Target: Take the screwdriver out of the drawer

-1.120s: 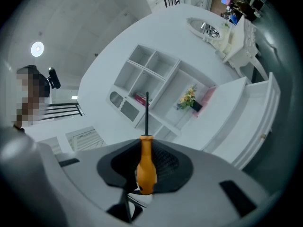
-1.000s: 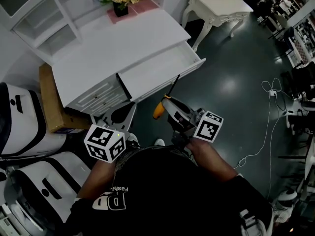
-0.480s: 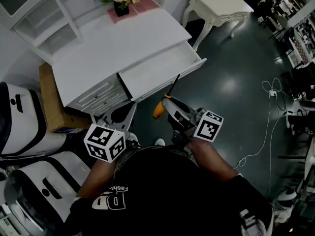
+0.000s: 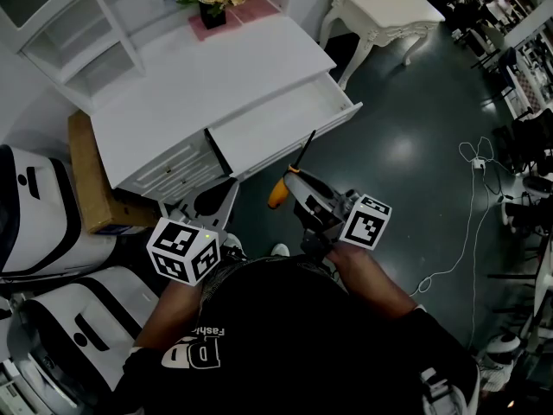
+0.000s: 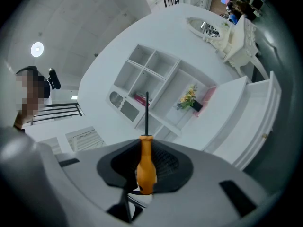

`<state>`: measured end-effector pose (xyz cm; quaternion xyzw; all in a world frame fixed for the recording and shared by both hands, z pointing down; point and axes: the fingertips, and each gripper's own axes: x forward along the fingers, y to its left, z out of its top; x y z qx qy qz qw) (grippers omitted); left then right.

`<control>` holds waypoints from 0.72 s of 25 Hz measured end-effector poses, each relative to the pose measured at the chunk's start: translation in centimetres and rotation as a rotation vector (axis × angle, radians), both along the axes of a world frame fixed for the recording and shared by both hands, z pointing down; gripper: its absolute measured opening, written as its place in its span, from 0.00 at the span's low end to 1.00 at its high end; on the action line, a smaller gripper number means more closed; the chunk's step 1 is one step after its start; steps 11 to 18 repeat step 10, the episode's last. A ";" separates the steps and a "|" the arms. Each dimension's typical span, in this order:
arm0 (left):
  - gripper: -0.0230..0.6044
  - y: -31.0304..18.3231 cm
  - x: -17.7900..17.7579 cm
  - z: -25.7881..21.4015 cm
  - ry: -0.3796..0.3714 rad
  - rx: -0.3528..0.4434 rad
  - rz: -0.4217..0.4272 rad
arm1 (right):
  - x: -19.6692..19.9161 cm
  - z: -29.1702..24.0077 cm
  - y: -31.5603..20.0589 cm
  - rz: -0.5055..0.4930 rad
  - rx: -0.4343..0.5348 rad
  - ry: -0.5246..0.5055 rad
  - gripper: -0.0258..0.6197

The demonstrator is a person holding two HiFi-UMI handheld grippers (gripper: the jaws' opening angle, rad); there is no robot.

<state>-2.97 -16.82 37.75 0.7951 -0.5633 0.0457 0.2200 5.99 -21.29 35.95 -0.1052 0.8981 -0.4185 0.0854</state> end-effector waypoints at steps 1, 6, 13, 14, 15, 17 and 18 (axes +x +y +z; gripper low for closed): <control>0.06 0.0 0.0 0.0 0.000 0.000 0.000 | 0.0 0.0 0.0 0.001 -0.001 0.000 0.16; 0.06 -0.1 0.0 -0.1 0.001 -0.001 0.003 | 0.0 0.0 -0.1 0.004 -0.004 0.001 0.16; 0.06 -0.2 0.1 -0.2 0.003 -0.001 0.005 | 0.0 -0.1 -0.2 0.007 -0.005 0.001 0.16; 0.06 -0.2 0.1 -0.2 0.003 -0.001 0.005 | 0.0 -0.1 -0.2 0.007 -0.005 0.001 0.16; 0.06 -0.2 0.1 -0.2 0.003 -0.001 0.005 | 0.0 -0.1 -0.2 0.007 -0.005 0.001 0.16; 0.06 -0.2 0.1 -0.2 0.003 -0.001 0.005 | 0.0 -0.1 -0.2 0.007 -0.005 0.001 0.16; 0.06 -0.2 0.1 -0.2 0.003 -0.001 0.005 | 0.0 -0.1 -0.2 0.007 -0.005 0.001 0.16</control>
